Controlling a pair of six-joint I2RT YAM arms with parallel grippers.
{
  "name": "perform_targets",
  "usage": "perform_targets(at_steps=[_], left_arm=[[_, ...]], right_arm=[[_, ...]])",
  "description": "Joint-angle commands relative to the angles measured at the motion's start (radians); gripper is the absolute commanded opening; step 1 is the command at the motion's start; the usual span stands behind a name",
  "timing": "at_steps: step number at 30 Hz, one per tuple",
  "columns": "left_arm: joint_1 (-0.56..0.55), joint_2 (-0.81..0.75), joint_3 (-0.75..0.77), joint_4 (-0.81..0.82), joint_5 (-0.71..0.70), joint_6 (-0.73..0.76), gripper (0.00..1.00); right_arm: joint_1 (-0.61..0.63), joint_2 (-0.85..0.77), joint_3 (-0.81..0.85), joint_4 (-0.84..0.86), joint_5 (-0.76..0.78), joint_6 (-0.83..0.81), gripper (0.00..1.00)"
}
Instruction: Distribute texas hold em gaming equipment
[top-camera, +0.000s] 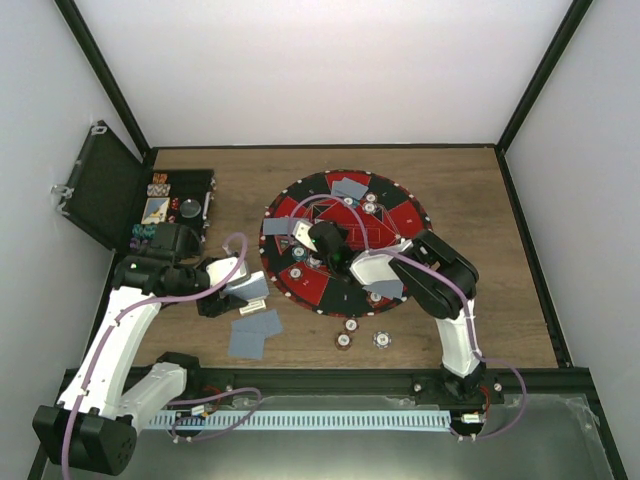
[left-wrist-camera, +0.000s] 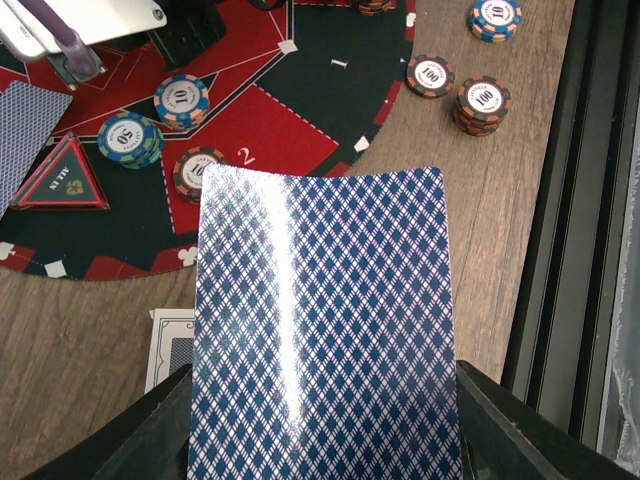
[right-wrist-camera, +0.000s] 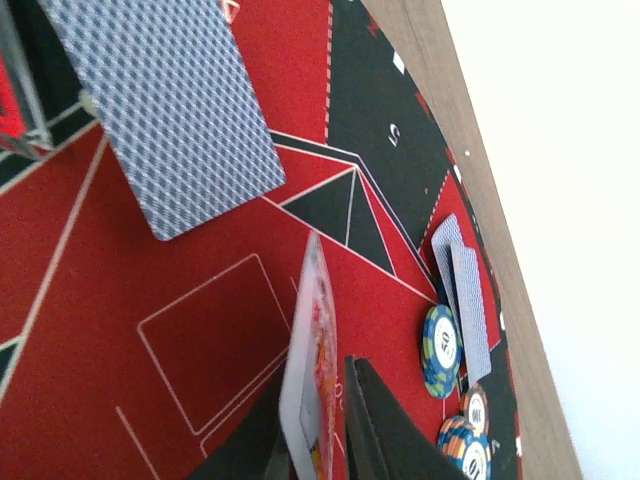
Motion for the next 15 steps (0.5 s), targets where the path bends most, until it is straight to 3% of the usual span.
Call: perform_targets(at_steps=[1,3,7,10,15], left_arm=[[0.001,-0.004,0.02,0.01,0.024,0.02,0.04],[0.001,-0.004,0.024,0.009,0.029,0.02,0.04],[0.001,-0.009,0.032,0.007,0.035,0.017,0.04],[0.0,-0.015,0.03,0.006,0.037,0.016,0.04],[0.002,-0.033,0.017,0.007,0.038,0.015,0.04]], right_arm=[[0.022,-0.027,0.032,-0.055,-0.031,0.053,0.19],[0.023,-0.038,0.058,-0.16,-0.057,0.112,0.37],[0.023,-0.083,0.067,-0.257,-0.092,0.192,0.64],[0.022,-0.121,0.069,-0.298,-0.105,0.233,0.74],[0.017,-0.176,0.086,-0.354,-0.099,0.278,0.8]])
